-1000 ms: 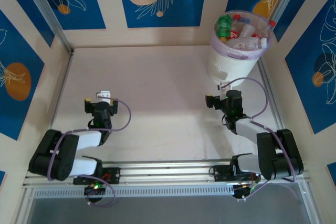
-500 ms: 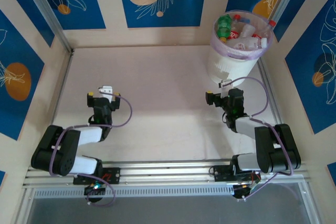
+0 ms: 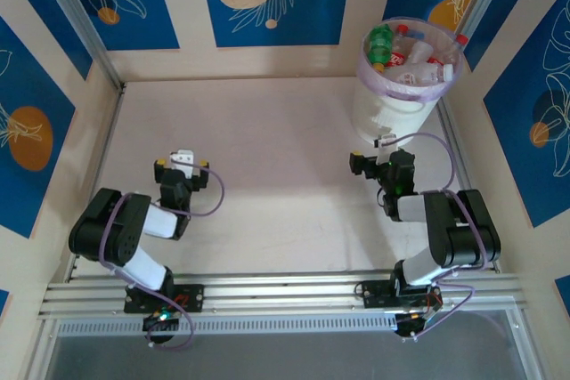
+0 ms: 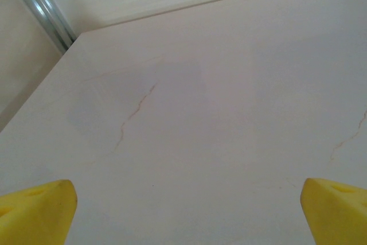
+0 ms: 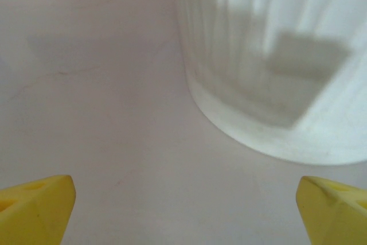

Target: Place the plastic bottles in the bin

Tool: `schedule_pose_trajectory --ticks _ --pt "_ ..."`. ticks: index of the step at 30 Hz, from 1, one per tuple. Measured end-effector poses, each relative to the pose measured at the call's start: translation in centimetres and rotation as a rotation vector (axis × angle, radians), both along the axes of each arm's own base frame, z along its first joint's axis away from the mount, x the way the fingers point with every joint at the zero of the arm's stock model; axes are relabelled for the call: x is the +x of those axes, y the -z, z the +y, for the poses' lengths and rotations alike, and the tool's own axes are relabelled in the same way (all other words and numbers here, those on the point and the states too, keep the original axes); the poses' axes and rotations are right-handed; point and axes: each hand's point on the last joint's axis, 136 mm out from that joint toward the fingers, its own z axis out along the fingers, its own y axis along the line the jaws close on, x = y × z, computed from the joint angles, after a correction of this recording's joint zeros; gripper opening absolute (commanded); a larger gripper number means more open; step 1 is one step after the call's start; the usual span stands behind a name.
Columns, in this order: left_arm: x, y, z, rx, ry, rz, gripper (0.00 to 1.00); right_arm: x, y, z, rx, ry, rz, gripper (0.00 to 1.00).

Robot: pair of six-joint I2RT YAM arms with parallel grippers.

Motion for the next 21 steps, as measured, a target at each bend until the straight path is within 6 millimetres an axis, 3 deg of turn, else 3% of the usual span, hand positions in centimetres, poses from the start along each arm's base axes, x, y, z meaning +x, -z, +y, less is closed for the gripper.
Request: schedule_pose_trajectory --ticks 7,21 --pt "1.7 -0.9 0.9 -0.047 -0.021 -0.005 1.0 0.2 0.2 -1.1 0.048 0.031 0.017 0.99" --pt "1.6 -0.3 0.9 -0.061 -0.015 0.019 1.0 0.2 0.3 -1.3 0.063 0.039 0.025 0.99"
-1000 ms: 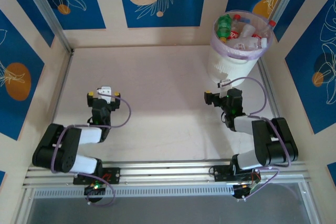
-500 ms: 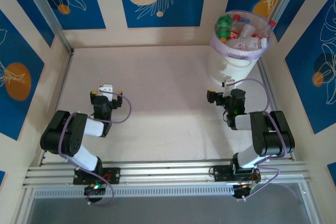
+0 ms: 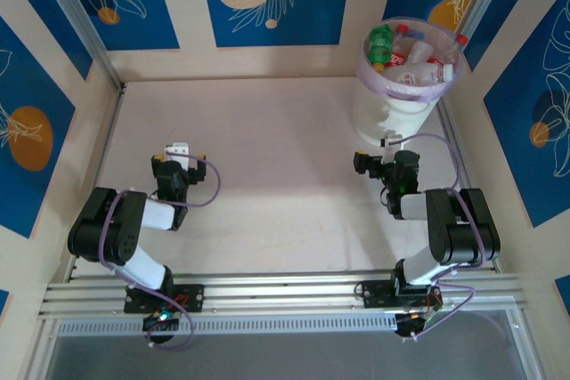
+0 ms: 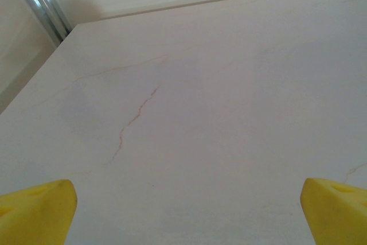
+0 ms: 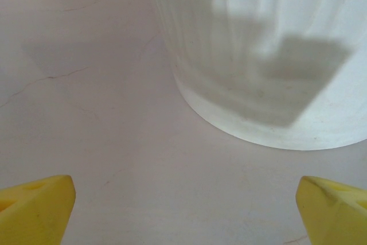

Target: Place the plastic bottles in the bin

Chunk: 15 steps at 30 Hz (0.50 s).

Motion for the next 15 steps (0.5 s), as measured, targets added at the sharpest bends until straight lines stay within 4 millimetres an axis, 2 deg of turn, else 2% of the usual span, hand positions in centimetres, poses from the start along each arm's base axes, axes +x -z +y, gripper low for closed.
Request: schedule_pose_trajectory --ticks 15 --pt "0.01 0.0 -0.05 -0.001 0.003 0.0 1.0 0.1 -0.03 0.01 0.003 0.001 0.003 0.99"
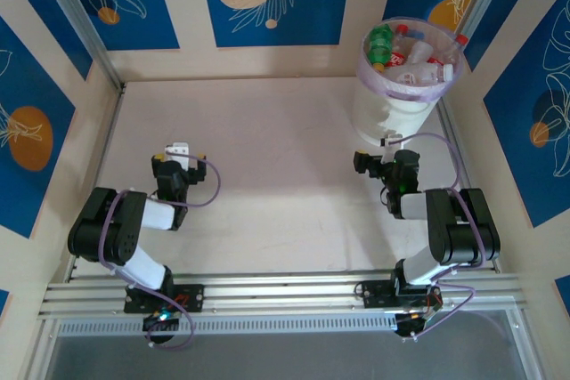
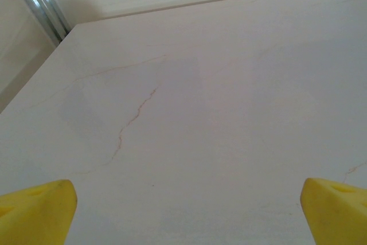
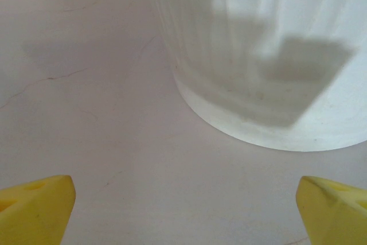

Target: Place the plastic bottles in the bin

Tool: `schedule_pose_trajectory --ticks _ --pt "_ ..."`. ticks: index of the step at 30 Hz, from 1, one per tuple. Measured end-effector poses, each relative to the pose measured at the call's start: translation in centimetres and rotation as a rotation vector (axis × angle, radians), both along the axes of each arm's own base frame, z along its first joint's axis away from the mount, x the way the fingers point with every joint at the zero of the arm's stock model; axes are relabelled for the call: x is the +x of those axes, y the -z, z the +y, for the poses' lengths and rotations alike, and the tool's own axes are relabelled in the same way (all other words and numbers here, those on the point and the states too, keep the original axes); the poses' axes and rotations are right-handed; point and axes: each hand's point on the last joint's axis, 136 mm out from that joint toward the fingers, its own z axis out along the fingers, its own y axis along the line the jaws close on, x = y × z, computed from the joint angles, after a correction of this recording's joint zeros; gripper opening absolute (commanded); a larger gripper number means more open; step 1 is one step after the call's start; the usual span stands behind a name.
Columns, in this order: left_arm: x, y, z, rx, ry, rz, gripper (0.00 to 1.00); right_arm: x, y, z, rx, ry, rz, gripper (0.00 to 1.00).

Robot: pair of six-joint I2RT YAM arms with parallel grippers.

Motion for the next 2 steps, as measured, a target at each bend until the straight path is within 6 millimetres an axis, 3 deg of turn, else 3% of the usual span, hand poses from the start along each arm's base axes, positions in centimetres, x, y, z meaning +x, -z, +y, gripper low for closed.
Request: schedule_pose_trajectory --ticks 2 --pt "0.0 0.0 0.0 0.0 0.0 0.0 1.0 -0.01 0.03 0.0 0.0 0.0 0.002 0.99"
